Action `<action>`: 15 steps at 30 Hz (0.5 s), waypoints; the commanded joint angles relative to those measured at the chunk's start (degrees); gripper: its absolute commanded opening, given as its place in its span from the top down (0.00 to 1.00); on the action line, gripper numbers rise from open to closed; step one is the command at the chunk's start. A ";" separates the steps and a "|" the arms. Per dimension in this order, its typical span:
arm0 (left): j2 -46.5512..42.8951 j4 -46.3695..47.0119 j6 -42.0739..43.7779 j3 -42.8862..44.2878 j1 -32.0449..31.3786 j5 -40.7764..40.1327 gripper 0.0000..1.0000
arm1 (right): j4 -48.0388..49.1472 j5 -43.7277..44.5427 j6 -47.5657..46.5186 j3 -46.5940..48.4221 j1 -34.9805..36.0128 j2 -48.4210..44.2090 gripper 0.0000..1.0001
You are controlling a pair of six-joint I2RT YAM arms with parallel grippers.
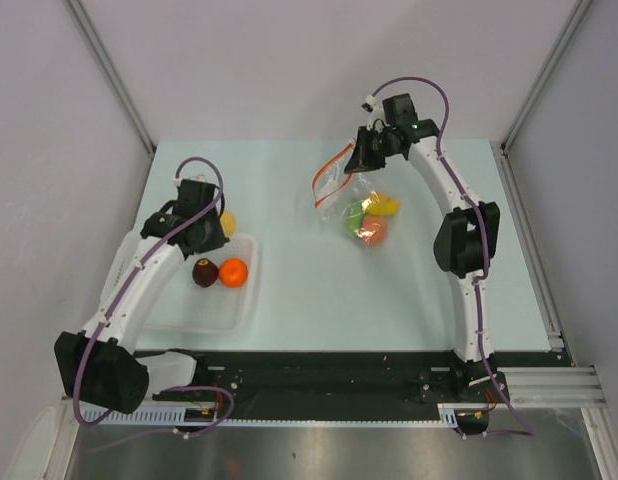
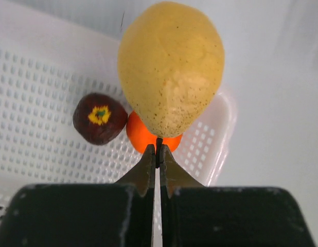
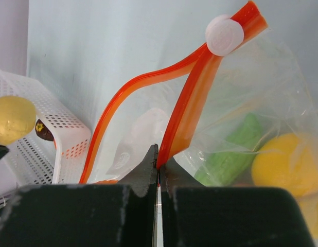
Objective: Open the zip-top bag and remove the fake food
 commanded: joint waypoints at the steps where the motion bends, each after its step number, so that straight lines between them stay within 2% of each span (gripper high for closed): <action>1: -3.17 -2.83 -5.72 -5.01 0.40 -0.28 1.00 | 0.39 -3.33 -1.12 1.48 1.44 -0.61 1.00; 4: -5.46 -3.18 -7.13 -9.14 0.40 0.78 1.00 | 0.13 -5.09 -1.91 0.34 2.49 -1.05 1.00; 5: -5.98 -3.27 -7.14 -10.28 0.40 1.21 0.96 | -0.22 -5.09 -2.09 0.08 2.84 -1.31 1.00; 6: -6.60 -3.71 -7.14 -10.73 0.40 1.05 0.88 | -0.74 -5.18 -2.44 -0.19 3.11 -1.40 1.00; 7: -7.04 -4.06 -7.23 -10.73 0.40 0.61 0.70 | -1.01 -5.09 -2.44 -1.06 3.28 -1.75 1.00; 10: -9.40 -3.19 -6.53 -9.33 0.40 -1.15 0.45 | -1.10 -5.09 -2.18 -3.00 3.90 -3.07 1.00; 15: -9.15 -4.33 -6.87 -3.44 0.23 -1.78 0.37 | -1.45 -5.80 -0.51 -6.34 3.81 -6.50 1.00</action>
